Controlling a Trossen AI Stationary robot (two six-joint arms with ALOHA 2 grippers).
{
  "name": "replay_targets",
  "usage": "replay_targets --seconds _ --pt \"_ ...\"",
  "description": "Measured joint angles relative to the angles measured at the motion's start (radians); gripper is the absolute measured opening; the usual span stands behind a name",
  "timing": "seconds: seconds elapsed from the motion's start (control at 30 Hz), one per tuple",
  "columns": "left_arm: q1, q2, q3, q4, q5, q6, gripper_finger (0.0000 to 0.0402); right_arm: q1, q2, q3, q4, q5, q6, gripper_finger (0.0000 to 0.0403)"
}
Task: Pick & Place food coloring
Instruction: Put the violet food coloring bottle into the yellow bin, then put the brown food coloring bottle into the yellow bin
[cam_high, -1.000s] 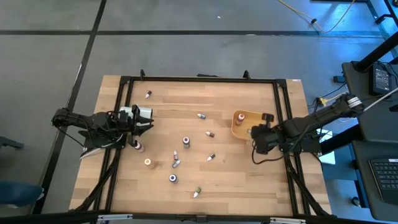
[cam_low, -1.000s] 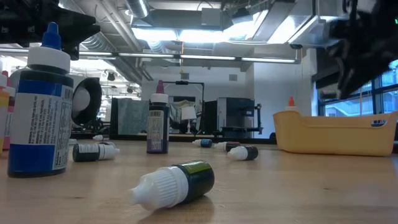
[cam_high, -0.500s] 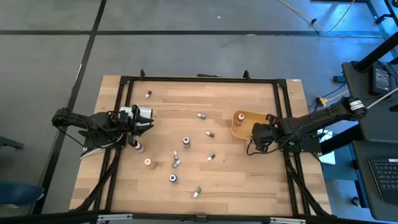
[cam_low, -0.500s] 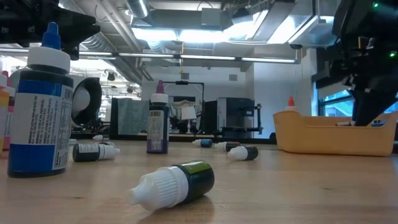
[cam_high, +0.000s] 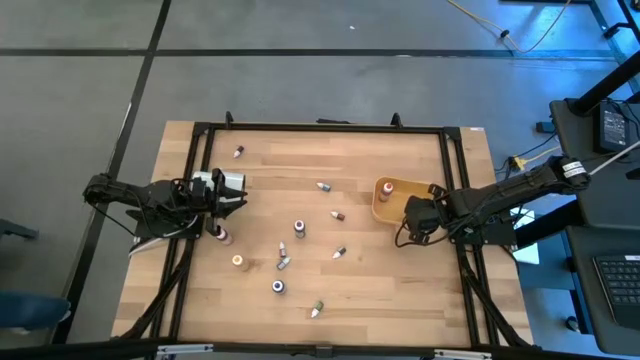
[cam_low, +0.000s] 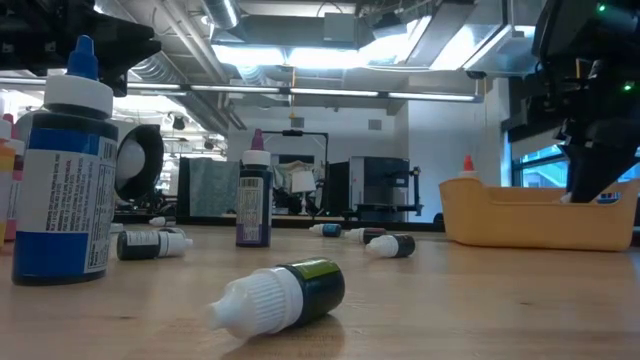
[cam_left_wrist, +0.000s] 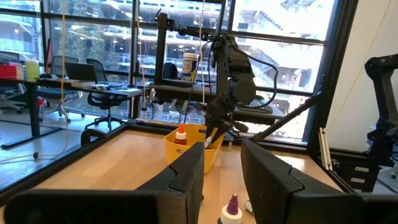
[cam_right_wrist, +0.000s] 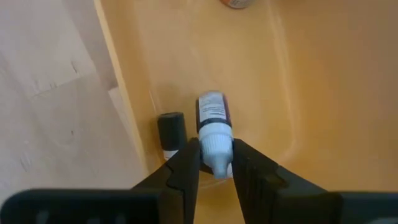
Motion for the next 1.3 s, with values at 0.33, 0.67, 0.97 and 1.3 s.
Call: replay_targets --seconds 0.33,0.67,0.97,1.3 --pt "0.0 0.0 0.0 0.0 0.0 0.0 0.0103 0.0 0.0 0.0 -0.006 -0.022 -0.004 0.0094" --pt "0.0 0.0 0.0 0.0 0.0 0.0 0.0104 0.0 0.0 0.0 -0.026 -0.047 -0.006 0.0095" --pt "0.0 0.0 0.0 0.0 0.0 0.0 0.0104 0.0 0.0 0.0 -0.026 -0.046 -0.024 0.0148" --pt "0.0 0.0 0.0 0.0 0.0 0.0 0.0107 0.004 -0.002 0.152 0.006 -0.045 -0.076 0.017"
